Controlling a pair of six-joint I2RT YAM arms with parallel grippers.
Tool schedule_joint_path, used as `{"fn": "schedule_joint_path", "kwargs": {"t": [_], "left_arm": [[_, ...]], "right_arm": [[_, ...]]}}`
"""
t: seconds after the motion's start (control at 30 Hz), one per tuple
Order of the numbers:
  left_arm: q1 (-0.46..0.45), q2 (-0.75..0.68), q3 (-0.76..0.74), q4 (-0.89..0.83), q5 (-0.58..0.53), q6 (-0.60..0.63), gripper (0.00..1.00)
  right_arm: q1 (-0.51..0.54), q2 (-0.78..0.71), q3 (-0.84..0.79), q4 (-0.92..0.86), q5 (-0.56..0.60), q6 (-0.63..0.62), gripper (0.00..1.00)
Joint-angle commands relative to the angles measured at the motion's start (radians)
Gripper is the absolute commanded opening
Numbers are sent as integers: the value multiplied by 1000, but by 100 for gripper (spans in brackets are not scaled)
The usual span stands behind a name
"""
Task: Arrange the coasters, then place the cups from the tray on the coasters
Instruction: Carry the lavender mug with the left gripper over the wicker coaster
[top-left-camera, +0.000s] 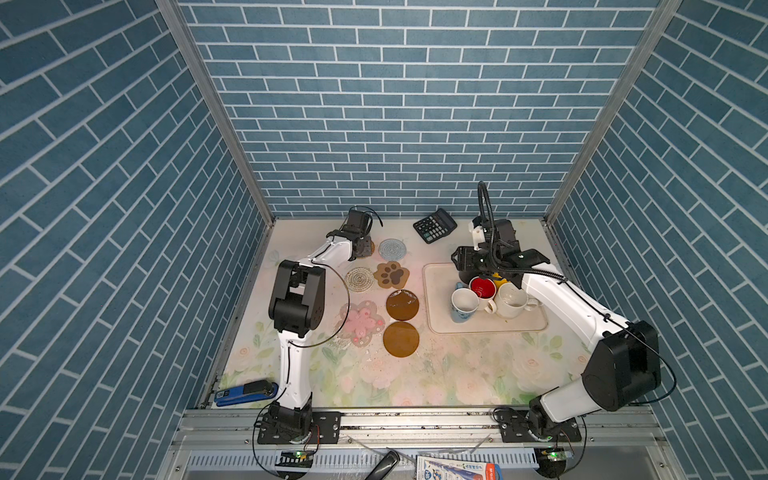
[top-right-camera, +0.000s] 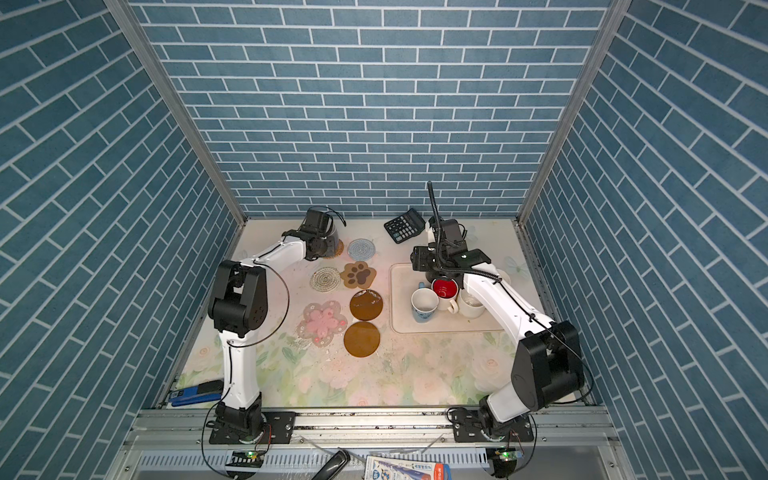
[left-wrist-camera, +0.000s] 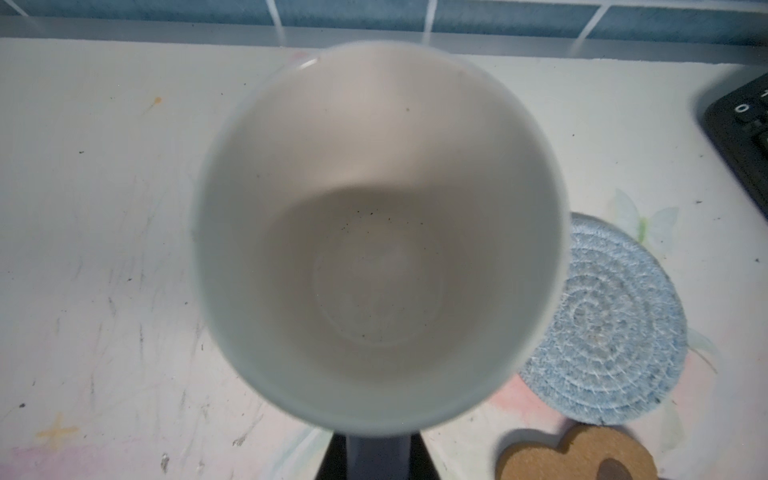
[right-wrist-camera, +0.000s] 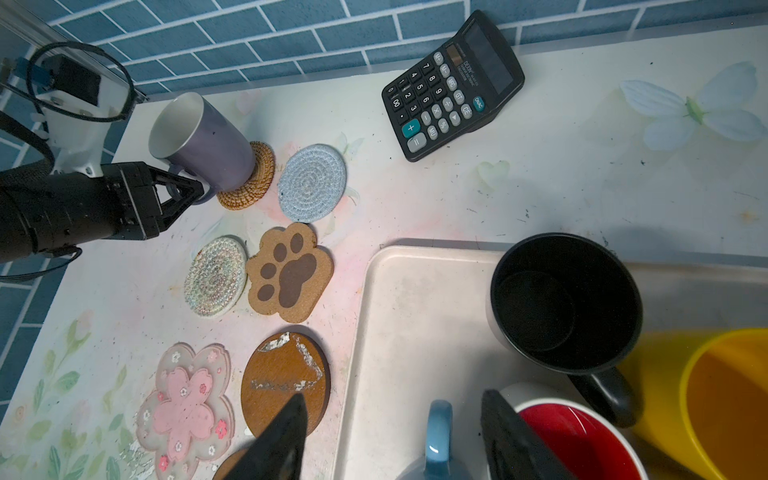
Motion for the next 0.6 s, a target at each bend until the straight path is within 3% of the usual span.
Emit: {"fn": "schedule_joint_path", "kwargs": {"t": [0.0,0.3,0.43,0.57], "left_arm": [[7,6,40,61,-4,-6,0],[6,34,27,48,27,-30,2],[6,25,15,32,26,-38,19],[4,7,-21,34,20,-42,43]], "right_arm": [[-6,-3,31,-12,2,-11,67],[-10,-10,25,-12,7,-12,67],[-14,-12,25,-8,8,-10,67],[-29,-15,37,-11,5,1,67]]}}
